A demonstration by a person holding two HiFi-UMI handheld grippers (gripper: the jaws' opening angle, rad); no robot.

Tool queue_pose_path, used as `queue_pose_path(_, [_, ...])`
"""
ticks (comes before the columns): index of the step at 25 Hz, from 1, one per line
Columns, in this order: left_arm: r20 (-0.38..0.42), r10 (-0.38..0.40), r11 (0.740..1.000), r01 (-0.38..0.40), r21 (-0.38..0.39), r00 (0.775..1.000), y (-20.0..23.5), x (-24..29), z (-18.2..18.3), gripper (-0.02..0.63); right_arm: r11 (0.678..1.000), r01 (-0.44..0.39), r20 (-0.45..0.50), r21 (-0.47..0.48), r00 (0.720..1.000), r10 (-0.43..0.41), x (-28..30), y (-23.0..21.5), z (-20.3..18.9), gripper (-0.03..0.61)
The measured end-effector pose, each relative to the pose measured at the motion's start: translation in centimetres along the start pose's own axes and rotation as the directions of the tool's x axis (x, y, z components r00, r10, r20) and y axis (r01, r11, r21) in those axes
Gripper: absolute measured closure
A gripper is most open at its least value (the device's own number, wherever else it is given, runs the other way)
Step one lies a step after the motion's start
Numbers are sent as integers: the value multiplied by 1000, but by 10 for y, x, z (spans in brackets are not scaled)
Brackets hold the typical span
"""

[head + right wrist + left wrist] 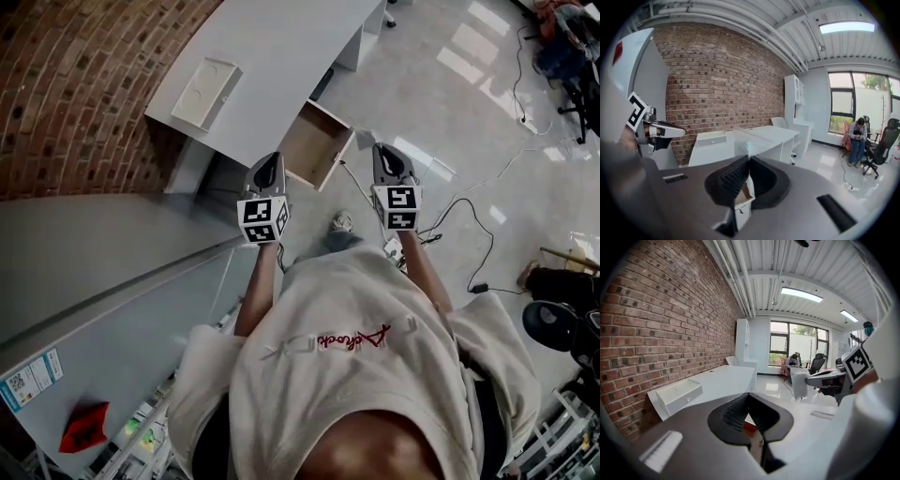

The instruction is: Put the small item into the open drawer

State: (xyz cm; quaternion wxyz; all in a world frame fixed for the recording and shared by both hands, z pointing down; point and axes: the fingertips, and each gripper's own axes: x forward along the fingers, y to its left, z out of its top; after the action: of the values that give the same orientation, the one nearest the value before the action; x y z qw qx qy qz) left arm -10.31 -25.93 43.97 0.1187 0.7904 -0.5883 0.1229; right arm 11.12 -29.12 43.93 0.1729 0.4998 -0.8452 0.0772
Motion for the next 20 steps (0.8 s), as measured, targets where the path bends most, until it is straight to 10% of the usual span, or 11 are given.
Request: queue_pose_path(20, [-178,-78,997,71,-44,981,11,50,-82,604,994,-93,-184,60,978,102,64,35,-85,565])
